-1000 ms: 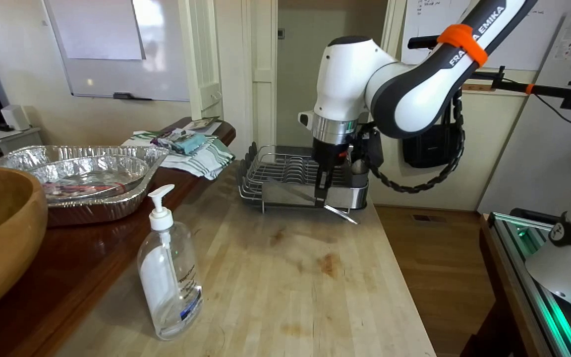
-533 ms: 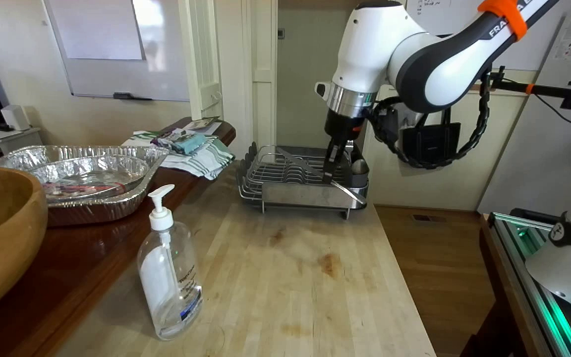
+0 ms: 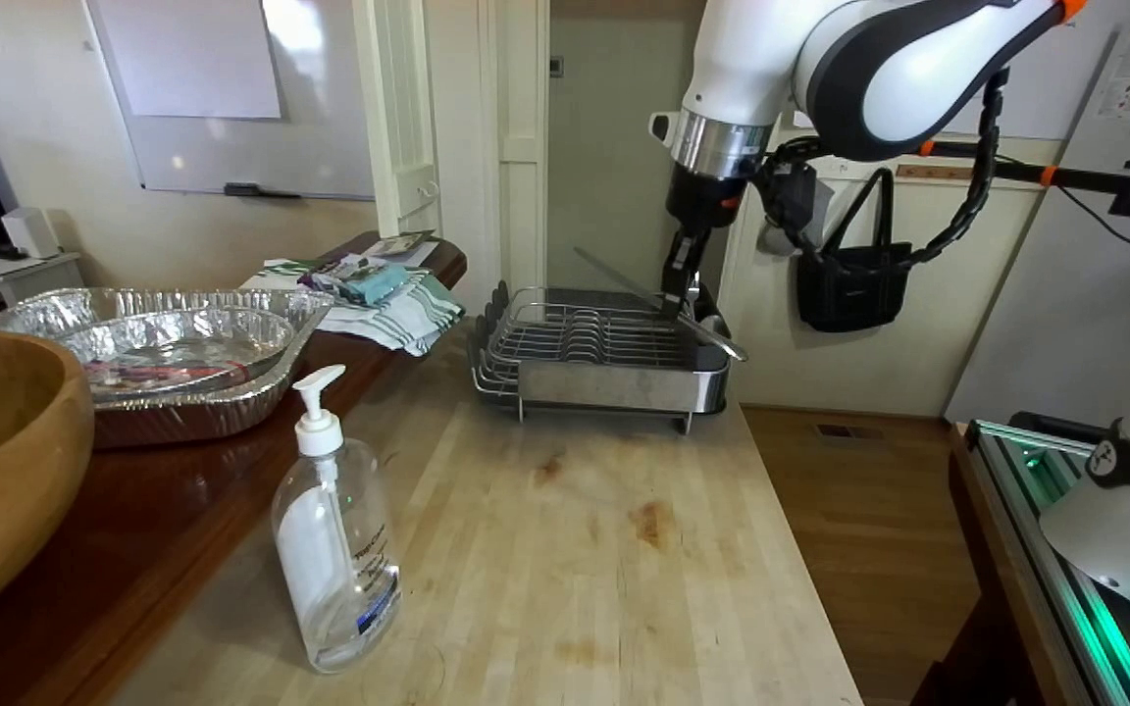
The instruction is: Pick up the knife from the counter and put it on the dish dryer
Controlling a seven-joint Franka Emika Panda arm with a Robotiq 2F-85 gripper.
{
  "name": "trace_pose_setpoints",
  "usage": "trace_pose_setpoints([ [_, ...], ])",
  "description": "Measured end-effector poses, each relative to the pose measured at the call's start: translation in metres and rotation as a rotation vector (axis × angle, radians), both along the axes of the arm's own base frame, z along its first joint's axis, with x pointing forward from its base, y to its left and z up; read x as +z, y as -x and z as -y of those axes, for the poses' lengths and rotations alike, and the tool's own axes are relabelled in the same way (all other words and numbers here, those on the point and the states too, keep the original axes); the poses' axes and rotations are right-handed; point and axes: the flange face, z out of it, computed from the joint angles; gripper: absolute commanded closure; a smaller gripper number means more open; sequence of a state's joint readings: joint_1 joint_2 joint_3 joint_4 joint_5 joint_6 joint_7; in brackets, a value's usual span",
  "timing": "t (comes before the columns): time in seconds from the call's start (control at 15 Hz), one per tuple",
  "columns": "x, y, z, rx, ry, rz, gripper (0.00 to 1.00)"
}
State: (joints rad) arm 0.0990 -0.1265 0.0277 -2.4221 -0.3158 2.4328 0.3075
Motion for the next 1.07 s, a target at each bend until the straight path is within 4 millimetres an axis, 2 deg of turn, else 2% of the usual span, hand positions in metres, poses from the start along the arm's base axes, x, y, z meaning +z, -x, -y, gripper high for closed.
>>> trace_pose_setpoints([
  [0.6, 0.046, 0.01, 0.033, -0.099, -0.015, 0.04, 0.96],
  [1.07, 0.068, 0.014, 0.065, -0.17, -0.064, 0.076, 0.96],
])
